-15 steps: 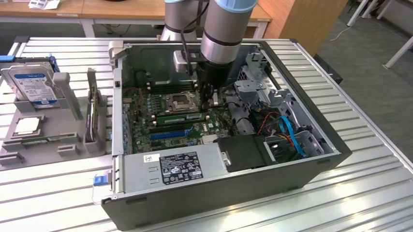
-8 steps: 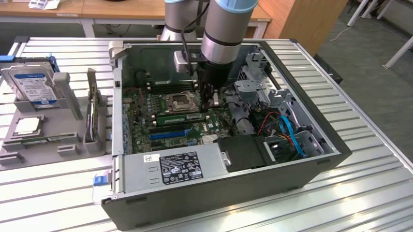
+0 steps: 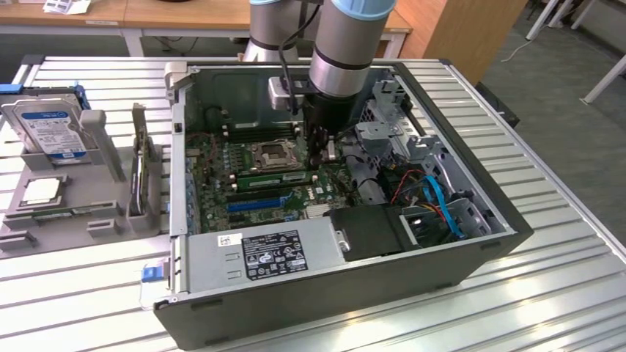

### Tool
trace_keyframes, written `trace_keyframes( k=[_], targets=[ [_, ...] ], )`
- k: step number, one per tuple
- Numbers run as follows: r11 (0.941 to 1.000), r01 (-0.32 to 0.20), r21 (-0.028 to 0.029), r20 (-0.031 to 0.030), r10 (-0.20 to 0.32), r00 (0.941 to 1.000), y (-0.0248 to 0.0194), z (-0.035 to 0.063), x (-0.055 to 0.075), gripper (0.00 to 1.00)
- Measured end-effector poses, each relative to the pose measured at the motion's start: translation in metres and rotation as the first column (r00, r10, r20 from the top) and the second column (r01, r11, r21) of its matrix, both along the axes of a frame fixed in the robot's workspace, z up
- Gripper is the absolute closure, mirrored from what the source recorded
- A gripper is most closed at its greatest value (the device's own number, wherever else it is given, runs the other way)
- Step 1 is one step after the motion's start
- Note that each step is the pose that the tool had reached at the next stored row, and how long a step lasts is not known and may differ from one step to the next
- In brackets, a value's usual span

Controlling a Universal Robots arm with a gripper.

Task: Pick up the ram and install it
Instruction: 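Press down the ram until it locks into place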

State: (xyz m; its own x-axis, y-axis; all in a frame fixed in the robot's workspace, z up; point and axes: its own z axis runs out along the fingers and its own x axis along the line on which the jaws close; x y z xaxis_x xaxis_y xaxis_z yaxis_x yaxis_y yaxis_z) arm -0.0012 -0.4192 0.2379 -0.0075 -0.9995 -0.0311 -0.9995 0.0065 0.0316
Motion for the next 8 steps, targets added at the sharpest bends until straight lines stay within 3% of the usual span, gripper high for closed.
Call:
trace_keyframes(
  k=[8],
  targets=[
    [1.0, 0.0, 0.0, 0.0, 0.0, 1.0, 0.0035, -0.0005, 0.0001, 0.9]
  ],
)
